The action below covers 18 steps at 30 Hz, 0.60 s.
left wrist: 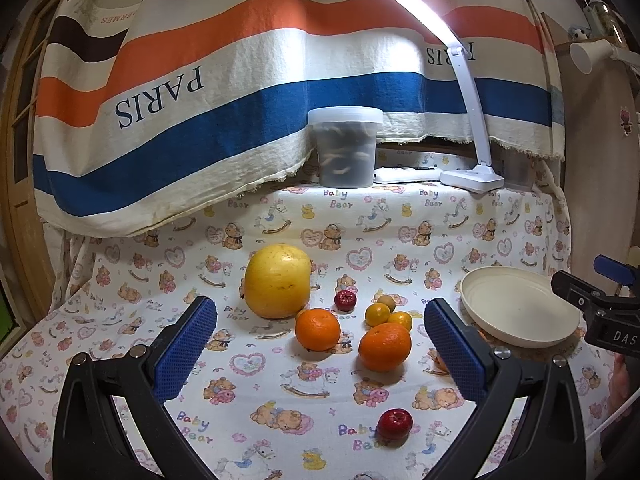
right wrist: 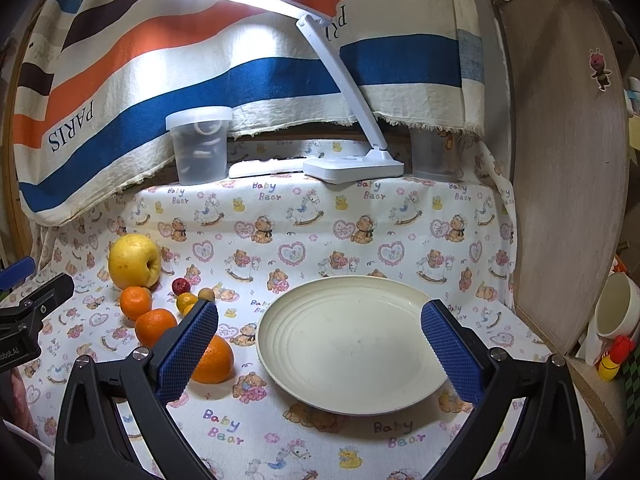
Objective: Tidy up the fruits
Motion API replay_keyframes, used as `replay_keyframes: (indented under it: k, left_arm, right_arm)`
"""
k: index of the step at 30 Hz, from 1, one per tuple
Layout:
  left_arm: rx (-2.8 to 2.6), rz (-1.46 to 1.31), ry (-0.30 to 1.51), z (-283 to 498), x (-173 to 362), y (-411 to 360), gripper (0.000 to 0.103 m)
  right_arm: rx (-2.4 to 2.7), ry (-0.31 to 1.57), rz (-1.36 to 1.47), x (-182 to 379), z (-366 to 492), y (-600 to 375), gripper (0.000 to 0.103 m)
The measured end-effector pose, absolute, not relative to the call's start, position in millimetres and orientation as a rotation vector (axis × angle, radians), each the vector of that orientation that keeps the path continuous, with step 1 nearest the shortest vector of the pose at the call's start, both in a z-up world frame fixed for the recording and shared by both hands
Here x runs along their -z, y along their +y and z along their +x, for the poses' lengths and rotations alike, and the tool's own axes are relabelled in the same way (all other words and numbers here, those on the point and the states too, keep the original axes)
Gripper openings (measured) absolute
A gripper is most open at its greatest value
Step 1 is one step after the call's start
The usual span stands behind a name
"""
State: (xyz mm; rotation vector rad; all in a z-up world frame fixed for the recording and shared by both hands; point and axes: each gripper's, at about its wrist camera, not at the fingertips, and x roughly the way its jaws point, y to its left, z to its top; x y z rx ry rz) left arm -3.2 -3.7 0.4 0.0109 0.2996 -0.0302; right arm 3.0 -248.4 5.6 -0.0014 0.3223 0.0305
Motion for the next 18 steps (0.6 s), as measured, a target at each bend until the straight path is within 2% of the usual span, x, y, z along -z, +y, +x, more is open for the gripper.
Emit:
replay_keyframes:
  k: [18]
  left_arm:
    - [0.012, 0.01, 0.289, -7.7, -1.5, -3.0, 0.103]
  right_arm:
    - [-0.031, 0.273, -0.015, -6.9, -5.3, -244.5, 0.102]
